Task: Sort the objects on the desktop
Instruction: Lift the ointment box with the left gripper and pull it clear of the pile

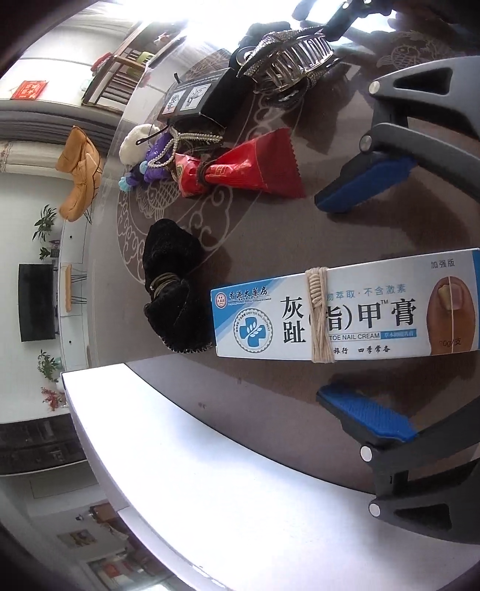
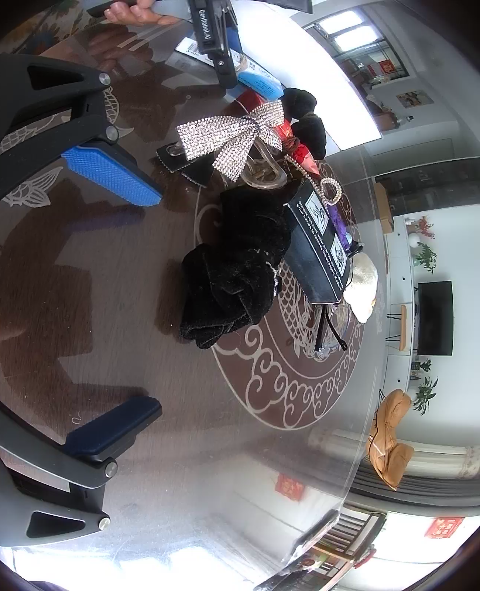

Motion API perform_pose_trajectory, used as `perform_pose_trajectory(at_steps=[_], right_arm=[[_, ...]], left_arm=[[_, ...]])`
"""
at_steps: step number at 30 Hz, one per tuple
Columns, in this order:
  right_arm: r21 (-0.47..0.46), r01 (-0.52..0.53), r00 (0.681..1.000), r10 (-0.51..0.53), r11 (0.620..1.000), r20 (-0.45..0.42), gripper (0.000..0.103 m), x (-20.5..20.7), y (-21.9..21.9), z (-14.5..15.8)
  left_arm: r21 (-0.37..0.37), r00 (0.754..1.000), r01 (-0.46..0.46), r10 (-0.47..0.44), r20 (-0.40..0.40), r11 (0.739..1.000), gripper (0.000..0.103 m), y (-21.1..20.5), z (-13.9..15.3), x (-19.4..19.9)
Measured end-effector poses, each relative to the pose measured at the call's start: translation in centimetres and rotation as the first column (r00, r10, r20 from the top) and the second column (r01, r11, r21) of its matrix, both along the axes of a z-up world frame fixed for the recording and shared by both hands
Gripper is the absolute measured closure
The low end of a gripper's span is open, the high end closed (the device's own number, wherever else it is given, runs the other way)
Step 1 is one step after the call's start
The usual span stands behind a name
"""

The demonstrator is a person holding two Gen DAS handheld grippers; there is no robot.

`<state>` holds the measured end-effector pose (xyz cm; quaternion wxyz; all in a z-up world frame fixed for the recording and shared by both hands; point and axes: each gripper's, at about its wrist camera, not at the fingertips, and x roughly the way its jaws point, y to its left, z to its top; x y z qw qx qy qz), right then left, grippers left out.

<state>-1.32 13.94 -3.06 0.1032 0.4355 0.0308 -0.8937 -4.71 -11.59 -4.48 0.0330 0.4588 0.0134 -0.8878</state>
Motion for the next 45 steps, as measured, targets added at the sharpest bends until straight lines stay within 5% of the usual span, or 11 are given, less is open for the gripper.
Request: perform_pose_trajectory(at_steps=[40,45], right_arm=[[0.046,-0.003,1.0,0.002,0.999,0.009,0.0,-0.3,-0.6,-0.4],[0.07,-0.164,0.982,0.155,0.984,0.112,0.0,-1.7,-0.3,0.0]], left_arm=[[0.003,1.0,-0.018,0.018,0.003,1.0,0.0,-0.2,-0.5,-0.4],[0.007,0.996,0.073,-0.073,0.058,0.997,0.0,-0.4,-0.4,0.1]])
